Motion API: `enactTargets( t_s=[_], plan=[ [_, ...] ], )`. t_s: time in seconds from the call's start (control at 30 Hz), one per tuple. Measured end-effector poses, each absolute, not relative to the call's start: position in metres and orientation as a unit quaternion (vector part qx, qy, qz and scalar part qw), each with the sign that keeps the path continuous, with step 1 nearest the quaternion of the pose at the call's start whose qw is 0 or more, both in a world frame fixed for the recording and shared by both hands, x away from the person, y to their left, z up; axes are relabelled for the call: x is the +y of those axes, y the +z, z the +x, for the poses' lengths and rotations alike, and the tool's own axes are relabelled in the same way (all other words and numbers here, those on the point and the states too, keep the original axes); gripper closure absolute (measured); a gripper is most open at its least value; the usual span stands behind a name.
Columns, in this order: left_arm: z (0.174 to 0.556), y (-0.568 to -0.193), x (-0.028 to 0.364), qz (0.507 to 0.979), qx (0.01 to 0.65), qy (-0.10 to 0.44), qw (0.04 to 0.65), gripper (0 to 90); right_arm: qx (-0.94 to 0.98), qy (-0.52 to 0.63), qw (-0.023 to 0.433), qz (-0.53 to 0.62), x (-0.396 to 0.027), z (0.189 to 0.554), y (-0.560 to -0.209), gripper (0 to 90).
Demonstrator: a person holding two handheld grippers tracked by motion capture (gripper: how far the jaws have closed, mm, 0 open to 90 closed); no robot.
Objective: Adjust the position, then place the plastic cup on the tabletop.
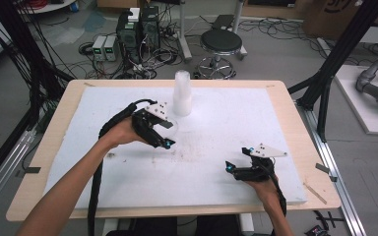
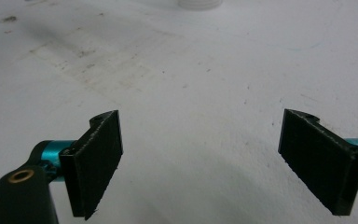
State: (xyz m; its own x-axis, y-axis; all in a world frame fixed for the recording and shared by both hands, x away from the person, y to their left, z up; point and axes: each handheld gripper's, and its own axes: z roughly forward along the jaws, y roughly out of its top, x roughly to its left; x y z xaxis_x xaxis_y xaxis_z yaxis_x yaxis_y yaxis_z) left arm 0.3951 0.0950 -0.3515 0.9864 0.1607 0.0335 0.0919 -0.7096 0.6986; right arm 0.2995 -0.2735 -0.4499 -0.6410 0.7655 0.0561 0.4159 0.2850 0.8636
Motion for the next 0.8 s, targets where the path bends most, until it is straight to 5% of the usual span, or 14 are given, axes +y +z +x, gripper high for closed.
enactTargets(
  t_s=[0.8],
  plan=[
    [0.4016,-0.3567,0.0862,0.929,0.084,0.051,0.357,32.2,0.773,0.461,0.184,0.396,-0.2777,0.3021,-0.454,13.8]
  ],
)
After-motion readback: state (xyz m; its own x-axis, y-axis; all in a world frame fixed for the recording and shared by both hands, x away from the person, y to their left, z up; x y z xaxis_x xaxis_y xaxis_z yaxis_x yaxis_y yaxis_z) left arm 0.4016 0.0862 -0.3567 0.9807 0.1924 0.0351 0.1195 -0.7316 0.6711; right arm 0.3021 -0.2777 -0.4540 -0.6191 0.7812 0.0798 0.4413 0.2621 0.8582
